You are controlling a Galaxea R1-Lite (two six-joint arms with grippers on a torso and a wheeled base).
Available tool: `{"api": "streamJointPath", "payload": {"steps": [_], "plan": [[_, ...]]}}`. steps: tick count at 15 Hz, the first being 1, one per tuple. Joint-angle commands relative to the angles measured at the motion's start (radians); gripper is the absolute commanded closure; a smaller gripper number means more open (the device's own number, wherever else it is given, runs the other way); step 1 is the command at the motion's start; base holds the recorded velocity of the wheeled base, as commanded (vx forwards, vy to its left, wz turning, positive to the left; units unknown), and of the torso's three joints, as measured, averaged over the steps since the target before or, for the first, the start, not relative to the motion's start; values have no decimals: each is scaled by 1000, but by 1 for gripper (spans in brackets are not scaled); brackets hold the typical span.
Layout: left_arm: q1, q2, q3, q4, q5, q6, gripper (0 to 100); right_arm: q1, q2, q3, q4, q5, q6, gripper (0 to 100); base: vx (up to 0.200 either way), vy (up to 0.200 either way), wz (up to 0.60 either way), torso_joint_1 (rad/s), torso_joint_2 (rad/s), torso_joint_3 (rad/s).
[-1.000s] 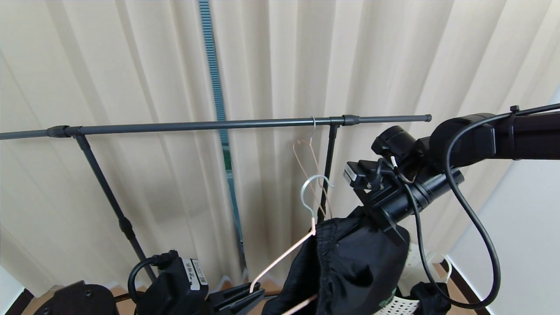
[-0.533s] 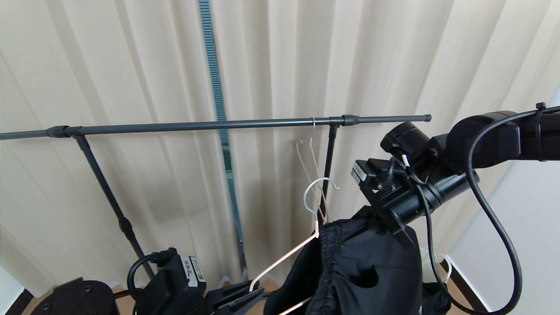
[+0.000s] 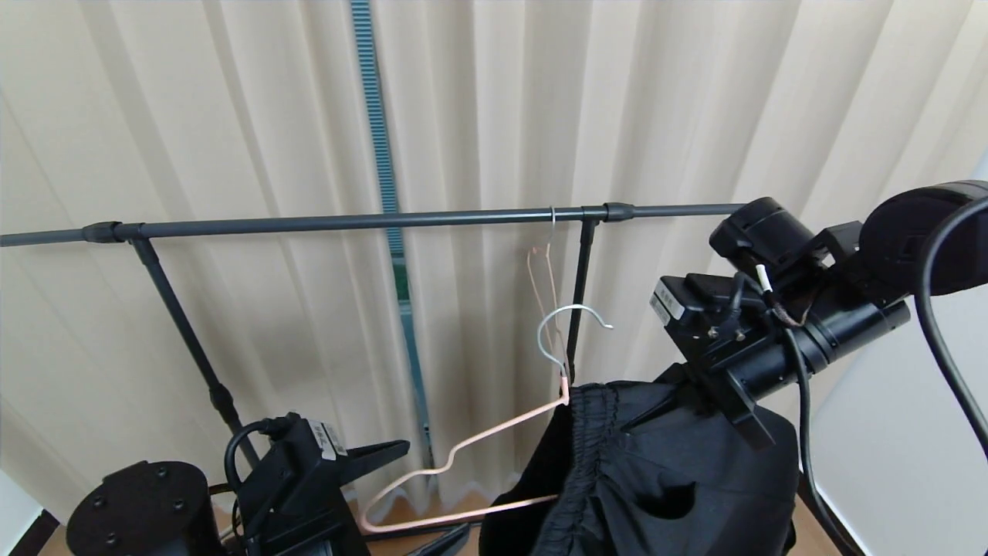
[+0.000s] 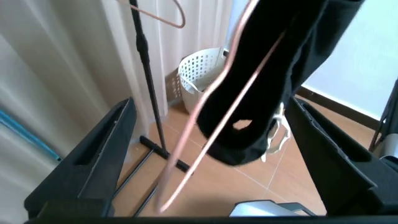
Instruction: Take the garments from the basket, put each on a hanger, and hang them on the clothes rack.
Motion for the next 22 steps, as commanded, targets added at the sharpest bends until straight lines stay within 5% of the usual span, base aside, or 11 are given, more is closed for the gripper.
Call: {"api": "streamJointPath", "payload": {"steps": [1, 4, 8, 11, 14, 15, 17, 22], "plan": [[60, 22, 0, 0, -21, -1, 0, 1, -59, 6, -1, -15, 8, 100, 0, 0, 0, 0, 0, 0], [150, 37, -3, 0, -112, -12, 0, 1, -111, 3, -47, -127, 70, 100, 0, 0, 0, 0, 0, 0], [140, 140, -3, 0, -110, -17, 0, 29, -158, 6, -77, -259, 113, 100, 0, 0, 0, 0, 0, 0], [86, 191, -21, 0, -83, -24, 0, 122, -224, 65, -185, -402, 251, 100, 0, 0, 0, 0, 0, 0], [28, 228, -75, 0, 58, -90, 0, 138, -255, 169, -335, -406, 311, 100, 0, 0, 0, 0, 0, 0], [-25, 266, -141, 0, 183, -178, 0, 195, -293, 264, -449, -408, 410, 100, 0, 0, 0, 0, 0, 0], [-31, 304, -169, 0, 221, -184, 0, 205, -318, 335, -542, -408, 433, 100, 0, 0, 0, 0, 0, 0], [-40, 334, -212, 0, 250, -225, 0, 207, -350, 388, -561, -393, 435, 100, 0, 0, 0, 0, 0, 0]]}}
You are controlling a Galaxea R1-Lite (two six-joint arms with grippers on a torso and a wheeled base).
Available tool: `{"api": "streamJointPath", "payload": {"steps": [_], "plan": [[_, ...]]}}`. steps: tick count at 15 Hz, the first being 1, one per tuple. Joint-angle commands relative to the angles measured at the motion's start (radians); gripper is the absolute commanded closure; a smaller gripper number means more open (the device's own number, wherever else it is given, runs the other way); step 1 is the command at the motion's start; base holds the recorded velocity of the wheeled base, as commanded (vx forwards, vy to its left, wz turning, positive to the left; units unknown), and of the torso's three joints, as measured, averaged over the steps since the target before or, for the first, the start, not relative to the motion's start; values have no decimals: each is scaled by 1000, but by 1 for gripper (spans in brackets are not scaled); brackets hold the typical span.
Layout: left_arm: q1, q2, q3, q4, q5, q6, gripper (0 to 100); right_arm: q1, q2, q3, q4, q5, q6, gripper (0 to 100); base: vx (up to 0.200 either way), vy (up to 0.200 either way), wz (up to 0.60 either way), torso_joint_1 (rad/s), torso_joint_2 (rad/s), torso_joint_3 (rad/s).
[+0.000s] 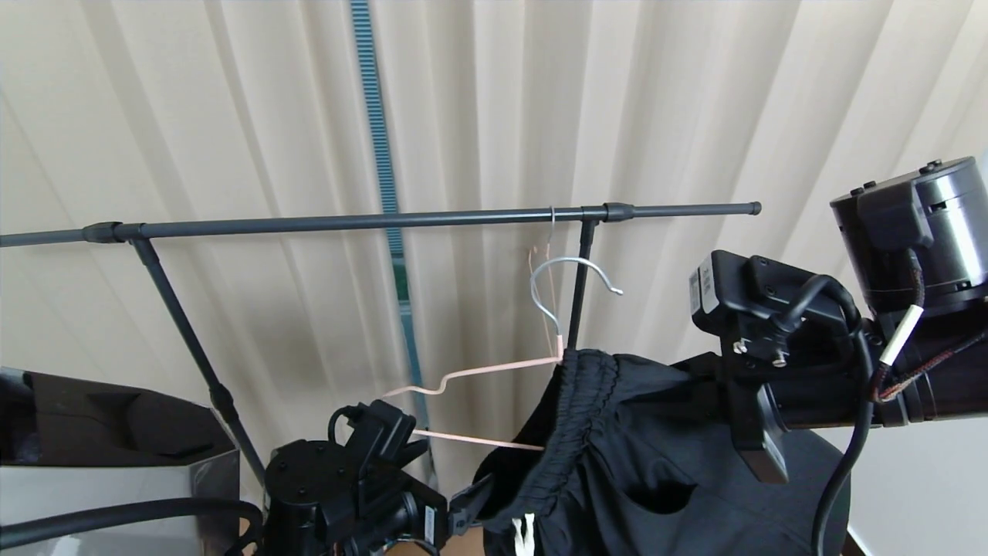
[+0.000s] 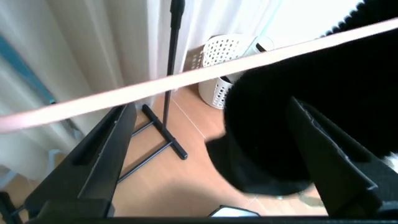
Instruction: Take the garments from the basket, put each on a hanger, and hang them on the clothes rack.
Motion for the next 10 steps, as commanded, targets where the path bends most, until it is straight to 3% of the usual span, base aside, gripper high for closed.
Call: {"api": "streamJointPath", "payload": {"steps": [1, 10], "plan": [[-9, 18, -12, -1, 2, -1, 0, 3, -17, 18, -1, 17, -1, 100, 0, 0, 0, 0, 0, 0], [-38, 72, -3, -1, 19, 14, 0, 5, -56, 21, -35, 60, 2, 100, 0, 0, 0, 0, 0, 0]]}}
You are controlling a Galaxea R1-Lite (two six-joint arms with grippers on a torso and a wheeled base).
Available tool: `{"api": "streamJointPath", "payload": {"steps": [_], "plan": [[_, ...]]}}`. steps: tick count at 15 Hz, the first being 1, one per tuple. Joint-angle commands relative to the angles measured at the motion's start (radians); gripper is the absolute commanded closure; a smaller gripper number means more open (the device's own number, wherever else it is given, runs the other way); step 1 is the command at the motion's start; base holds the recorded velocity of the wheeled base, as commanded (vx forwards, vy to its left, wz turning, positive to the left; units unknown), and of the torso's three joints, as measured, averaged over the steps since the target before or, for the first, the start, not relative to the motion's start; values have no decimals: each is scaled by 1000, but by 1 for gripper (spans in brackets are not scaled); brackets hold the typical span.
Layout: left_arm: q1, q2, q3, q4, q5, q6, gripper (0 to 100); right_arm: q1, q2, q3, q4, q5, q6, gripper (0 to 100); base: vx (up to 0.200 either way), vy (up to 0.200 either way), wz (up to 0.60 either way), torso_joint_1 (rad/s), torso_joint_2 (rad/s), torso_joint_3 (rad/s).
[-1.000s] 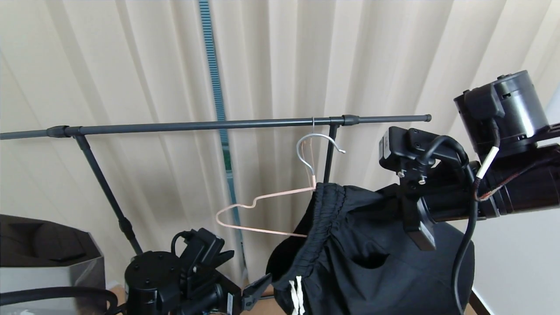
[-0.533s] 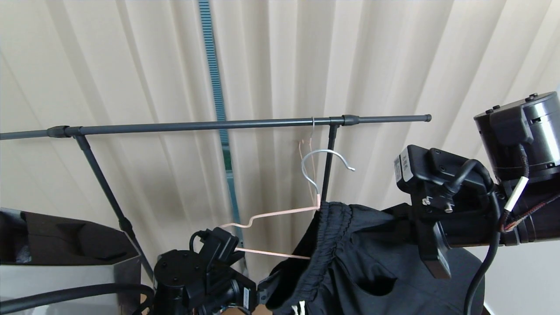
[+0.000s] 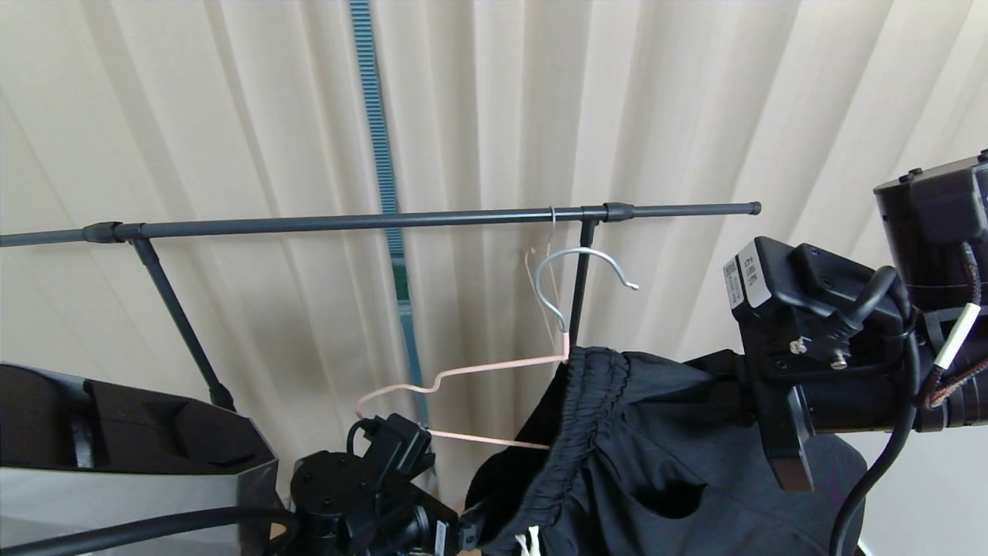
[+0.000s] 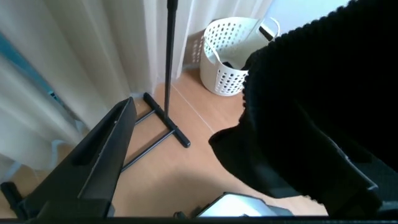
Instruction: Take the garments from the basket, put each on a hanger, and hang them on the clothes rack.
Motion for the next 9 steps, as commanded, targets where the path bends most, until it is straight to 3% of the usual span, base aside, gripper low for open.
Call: {"api": "streamJointPath", "payload": {"steps": [1, 4, 5, 9], "plan": [[-11, 23, 8, -1, 0, 6, 0, 0, -12, 4, -6, 1, 4, 100, 0, 0, 0, 0, 0, 0], [-13, 39, 13, -1, 3, 26, 0, -1, -28, 13, -8, 1, 30, 100, 0, 0, 0, 0, 0, 0], [-13, 38, 10, -1, 10, 26, 100, -1, -32, 17, -11, 1, 30, 100, 0, 0, 0, 0, 0, 0], [32, -17, 4, -1, 18, 23, 100, -60, -43, 94, -100, -1, 49, 100, 0, 0, 0, 0, 0, 0]]}}
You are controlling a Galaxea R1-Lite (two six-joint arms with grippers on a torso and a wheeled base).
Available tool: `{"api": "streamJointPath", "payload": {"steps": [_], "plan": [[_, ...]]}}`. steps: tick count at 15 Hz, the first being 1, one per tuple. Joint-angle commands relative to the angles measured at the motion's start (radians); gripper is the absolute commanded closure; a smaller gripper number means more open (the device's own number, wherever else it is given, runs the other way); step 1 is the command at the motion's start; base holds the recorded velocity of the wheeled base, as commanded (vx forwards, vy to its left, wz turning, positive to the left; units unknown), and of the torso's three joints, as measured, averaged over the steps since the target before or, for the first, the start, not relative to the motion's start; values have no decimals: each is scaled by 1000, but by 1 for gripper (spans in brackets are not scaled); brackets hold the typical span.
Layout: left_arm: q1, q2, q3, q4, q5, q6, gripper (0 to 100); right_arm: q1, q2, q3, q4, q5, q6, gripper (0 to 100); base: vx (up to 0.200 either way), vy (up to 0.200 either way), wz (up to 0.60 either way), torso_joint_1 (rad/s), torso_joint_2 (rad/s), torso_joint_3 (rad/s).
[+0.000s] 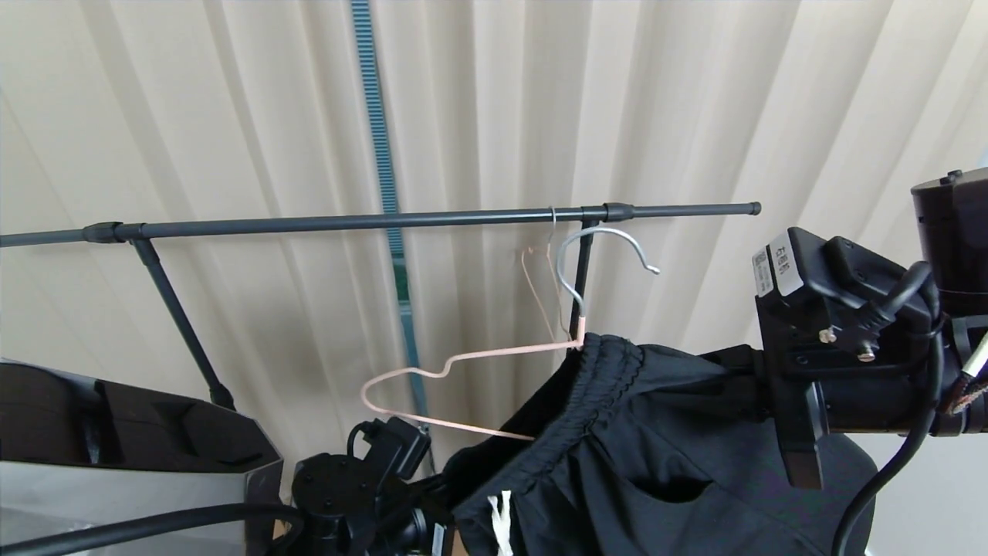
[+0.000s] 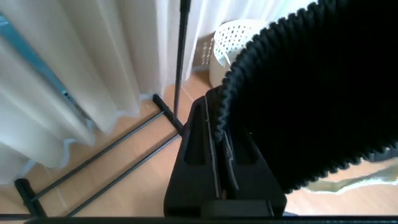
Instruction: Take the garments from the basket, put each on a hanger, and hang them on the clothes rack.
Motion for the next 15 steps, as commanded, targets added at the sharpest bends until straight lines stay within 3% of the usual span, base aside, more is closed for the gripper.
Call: {"api": "streamJointPath", "payload": {"steps": [1, 3, 5, 7, 15], "plan": [[34, -37, -4, 0, 0, -2, 100, -46, 0, 48, -35, -1, 3, 100, 0, 0, 0, 0, 0, 0], [99, -57, -18, 0, -4, -1, 100, -122, 19, 158, -153, 21, 12, 100, 0, 0, 0, 0, 0, 0], [129, -57, -31, 0, -4, 2, 100, -149, 23, 271, -284, 84, 30, 100, 0, 0, 0, 0, 0, 0], [170, -54, -46, 0, -4, 10, 100, -154, 26, 339, -364, 92, 32, 100, 0, 0, 0, 0, 0, 0], [288, -57, -104, 0, -7, 27, 100, -157, 23, 379, -357, 73, 12, 100, 0, 0, 0, 0, 0, 0]]}}
